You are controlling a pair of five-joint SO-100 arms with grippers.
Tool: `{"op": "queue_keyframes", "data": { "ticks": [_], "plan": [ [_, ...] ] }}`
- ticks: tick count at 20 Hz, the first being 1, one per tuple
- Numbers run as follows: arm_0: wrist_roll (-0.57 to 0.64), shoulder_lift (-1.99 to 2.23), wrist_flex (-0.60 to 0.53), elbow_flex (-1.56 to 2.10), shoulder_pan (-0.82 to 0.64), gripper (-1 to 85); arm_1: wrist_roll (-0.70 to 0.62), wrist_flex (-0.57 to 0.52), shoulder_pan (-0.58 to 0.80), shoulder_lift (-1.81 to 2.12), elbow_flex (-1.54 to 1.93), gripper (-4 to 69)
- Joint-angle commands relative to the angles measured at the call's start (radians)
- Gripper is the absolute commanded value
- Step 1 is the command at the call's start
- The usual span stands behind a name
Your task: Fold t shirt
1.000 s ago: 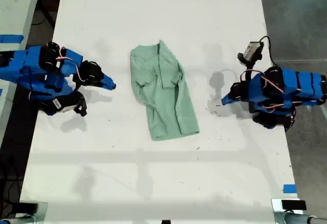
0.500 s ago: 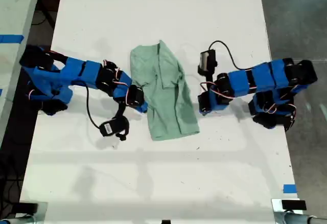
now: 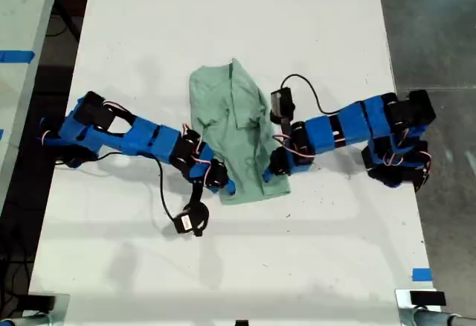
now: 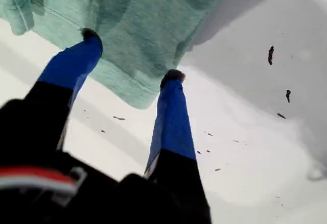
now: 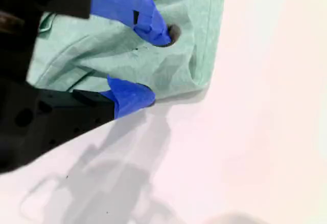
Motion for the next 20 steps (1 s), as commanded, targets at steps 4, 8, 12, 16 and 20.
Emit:
{"op": "queue_keyframes", "data": {
  "ticks": [4, 8, 12, 16, 20],
  "plan": [
    [-0.071, -0.061, 0.003, -0.094, 0.014, 16.3, 0.020, -0.037, -0.020, -0.014, -0.008, 28.1],
    [-0.064, -0.178, -0.038, -0.150, 0.014, 12.8, 0.032, -0.040, -0.029, -0.028, -0.005, 27.9],
    [-0.081, -0.175, -0.028, -0.150, 0.021, 0.0, 0.052, -0.077, -0.049, -0.060, 0.002, 27.3],
    [-0.080, -0.164, -0.012, -0.150, 0.021, 0.0, 0.061, -0.092, -0.066, -0.146, -0.072, 27.2],
    [-0.074, -0.166, -0.012, -0.149, 0.018, 0.0, 0.120, 0.051, -0.091, -0.175, -0.187, 28.1]
  ]
}}
